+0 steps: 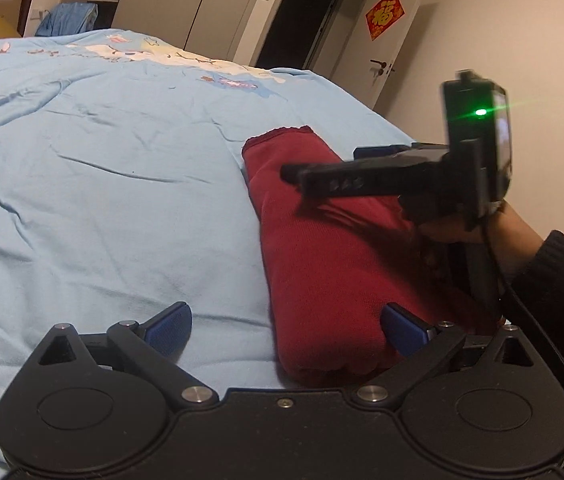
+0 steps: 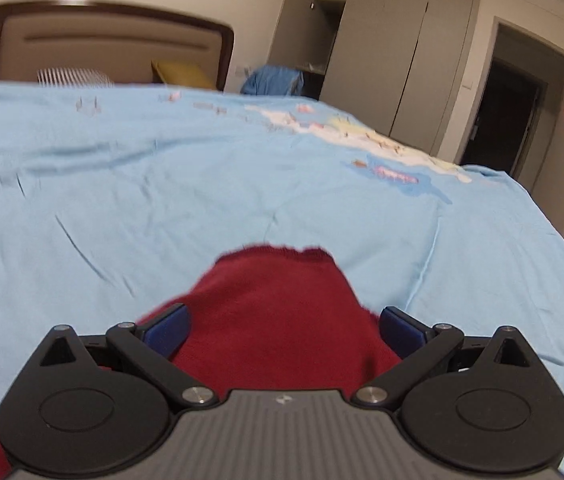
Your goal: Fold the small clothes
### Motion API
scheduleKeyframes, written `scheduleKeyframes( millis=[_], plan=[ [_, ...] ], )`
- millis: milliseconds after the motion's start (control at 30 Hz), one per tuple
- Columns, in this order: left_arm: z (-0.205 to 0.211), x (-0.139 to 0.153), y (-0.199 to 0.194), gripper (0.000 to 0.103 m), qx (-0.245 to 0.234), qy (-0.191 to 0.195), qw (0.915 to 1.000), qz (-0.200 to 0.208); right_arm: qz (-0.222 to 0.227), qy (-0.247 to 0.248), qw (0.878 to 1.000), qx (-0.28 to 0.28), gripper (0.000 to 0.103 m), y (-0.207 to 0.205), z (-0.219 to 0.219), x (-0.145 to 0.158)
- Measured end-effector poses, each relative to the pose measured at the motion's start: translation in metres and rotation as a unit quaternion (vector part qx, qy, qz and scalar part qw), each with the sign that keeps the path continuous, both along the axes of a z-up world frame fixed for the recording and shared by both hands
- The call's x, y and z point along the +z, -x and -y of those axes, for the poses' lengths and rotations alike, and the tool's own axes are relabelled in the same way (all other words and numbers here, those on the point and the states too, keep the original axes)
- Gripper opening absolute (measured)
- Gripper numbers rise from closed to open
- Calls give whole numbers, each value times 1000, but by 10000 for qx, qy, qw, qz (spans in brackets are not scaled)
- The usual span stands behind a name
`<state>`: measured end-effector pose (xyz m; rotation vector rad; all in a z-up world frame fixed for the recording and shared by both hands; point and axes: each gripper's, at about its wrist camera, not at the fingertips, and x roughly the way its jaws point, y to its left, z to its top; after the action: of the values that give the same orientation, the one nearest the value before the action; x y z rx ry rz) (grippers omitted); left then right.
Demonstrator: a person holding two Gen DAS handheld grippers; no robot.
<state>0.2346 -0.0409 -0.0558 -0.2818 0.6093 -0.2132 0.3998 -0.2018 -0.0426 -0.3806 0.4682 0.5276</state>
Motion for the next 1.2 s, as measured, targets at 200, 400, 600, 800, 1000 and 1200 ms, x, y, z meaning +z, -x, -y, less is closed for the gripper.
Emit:
scheduleKeyframes(
  millis=[200,400,600,800,1000,1200],
  plan=[
    [5,-5,-2,101,26,-151,9999,37,-160,13,9997,-178,103,-4,3,-18],
    [1,1,-1,101,-8,-63,10000,29,-2,-408,9990,-208,103,14,30,5],
    [0,1,0,101,28,-38,10000,15,-5,-796,9952,-575,103,68,92,16],
    [1,1,1,101,9,-66,10000,-27,252,-136,9919,-1235,103,134,129,-17],
    [2,1,0,102,29,-135,9999,-45,-32,-1128,9790,-1701,103,156,173,-22],
    [4,4,3,102,61,-230,9997,-42,-24,-1558,9727,-1717,103,162,179,-13]
  ],
)
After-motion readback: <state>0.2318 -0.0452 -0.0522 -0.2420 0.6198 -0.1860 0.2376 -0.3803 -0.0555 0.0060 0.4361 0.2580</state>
